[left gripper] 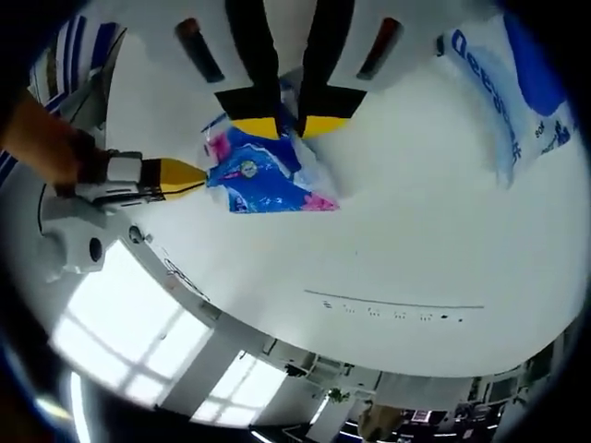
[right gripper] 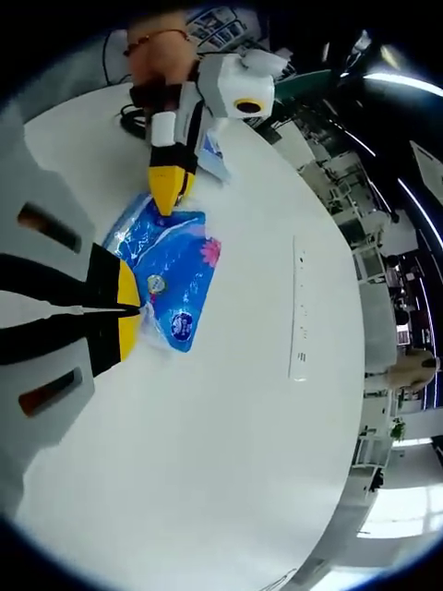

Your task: Arrange the tabletop items into an orderly group along one side of the table until the central work area is clear of visible clutter.

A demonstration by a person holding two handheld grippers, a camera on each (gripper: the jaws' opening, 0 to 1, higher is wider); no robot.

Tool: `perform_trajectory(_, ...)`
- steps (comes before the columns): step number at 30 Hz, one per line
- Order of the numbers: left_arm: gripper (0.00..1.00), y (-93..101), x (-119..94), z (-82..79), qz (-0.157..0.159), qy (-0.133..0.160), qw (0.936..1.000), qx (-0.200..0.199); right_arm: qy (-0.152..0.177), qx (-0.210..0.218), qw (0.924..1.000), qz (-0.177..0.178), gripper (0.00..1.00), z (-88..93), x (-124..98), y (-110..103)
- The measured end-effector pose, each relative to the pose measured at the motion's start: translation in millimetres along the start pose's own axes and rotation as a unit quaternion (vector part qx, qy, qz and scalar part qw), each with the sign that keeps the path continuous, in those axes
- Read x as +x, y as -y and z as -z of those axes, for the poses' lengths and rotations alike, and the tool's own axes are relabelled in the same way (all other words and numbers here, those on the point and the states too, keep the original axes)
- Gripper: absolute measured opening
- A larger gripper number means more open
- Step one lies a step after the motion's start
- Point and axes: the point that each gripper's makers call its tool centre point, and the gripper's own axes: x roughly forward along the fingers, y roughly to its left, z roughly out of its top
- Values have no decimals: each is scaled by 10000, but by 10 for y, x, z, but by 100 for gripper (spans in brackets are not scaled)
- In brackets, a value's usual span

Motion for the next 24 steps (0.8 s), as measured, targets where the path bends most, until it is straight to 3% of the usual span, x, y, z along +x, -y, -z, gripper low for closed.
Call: perform_trajectory(24, 20, -12, 20, 81, -85, -127, 9994, 295, 17, 33, 10000, 90, 5, 23, 2, 44)
